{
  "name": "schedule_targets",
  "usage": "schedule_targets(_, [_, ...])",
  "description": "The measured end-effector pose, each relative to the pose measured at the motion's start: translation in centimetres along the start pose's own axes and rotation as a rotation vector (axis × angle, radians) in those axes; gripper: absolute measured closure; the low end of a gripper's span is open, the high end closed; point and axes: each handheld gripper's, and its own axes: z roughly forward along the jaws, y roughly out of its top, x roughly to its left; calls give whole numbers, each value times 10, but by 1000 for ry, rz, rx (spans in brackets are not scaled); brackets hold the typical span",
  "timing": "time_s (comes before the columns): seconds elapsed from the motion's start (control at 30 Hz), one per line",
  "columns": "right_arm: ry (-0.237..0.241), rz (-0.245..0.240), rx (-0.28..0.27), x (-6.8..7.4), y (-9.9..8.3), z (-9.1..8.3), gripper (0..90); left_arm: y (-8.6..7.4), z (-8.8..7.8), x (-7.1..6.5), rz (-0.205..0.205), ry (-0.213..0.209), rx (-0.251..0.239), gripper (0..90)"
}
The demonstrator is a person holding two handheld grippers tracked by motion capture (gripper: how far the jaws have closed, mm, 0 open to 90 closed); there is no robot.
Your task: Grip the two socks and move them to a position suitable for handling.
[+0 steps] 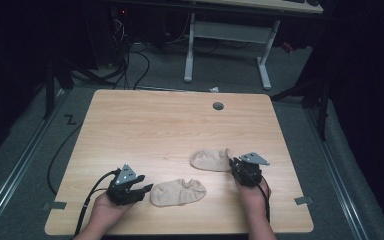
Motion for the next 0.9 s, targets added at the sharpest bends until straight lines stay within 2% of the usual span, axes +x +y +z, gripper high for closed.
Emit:
schedule_targets(0.13, [-18,16,-2,-7,-1,-2,726,0,0,0,0,0,0,531])
schedule_targets(0.27, [-40,5,-18,-10,3,-4,711,0,0,0,-1,2,0,531])
schedule_targets(0.33, [-53,-11,3,-11,5,1,763,0,1,0,0,2,5,531])
schedule_targets(0.4, [-48,-11,45,-13,6,7,880,0,1,0,0,2,4,536])
schedule_targets(0.53, [-33,-6,130,-15,5,22,900,0,1,0,-1,3,6,541])
schedule_targets(0.57, [-29,-7,126,-15,4,24,900,0,1,0,-3,4,5,541])
schedule_targets(0.63, [-13,-16,134,-12,6,26,900,0,2,0,-5,4,6,541])
schedule_targets(0.9, [36,-95,128,17,13,36,900,0,2,1,-11,6,3,541])
